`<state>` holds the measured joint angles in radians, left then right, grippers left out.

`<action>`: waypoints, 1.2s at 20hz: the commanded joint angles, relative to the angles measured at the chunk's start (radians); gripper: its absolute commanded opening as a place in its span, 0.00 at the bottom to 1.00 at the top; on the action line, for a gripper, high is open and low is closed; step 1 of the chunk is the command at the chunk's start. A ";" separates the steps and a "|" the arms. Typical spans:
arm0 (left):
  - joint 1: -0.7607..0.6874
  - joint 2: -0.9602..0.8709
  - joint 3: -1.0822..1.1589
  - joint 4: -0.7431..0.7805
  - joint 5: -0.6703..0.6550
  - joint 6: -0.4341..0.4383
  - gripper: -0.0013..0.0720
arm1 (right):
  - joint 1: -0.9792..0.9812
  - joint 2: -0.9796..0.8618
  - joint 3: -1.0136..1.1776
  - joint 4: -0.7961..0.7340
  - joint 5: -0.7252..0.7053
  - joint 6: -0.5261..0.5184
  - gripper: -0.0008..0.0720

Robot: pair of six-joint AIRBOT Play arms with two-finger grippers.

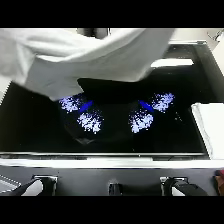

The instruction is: Fold the clothes and pants, and hang the long-sleeved shirts on hangers.

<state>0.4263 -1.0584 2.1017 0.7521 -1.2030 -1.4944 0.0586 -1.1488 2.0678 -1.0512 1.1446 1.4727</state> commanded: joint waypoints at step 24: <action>-0.314 -1.071 -0.153 0.117 0.369 -0.013 0.05 | 0.001 -0.906 -0.076 -0.282 -0.254 0.213 0.09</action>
<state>0.1326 -2.0129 1.9491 0.8940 -0.9020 -1.5085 0.0589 -1.9621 1.9923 -1.3464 0.9882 1.6554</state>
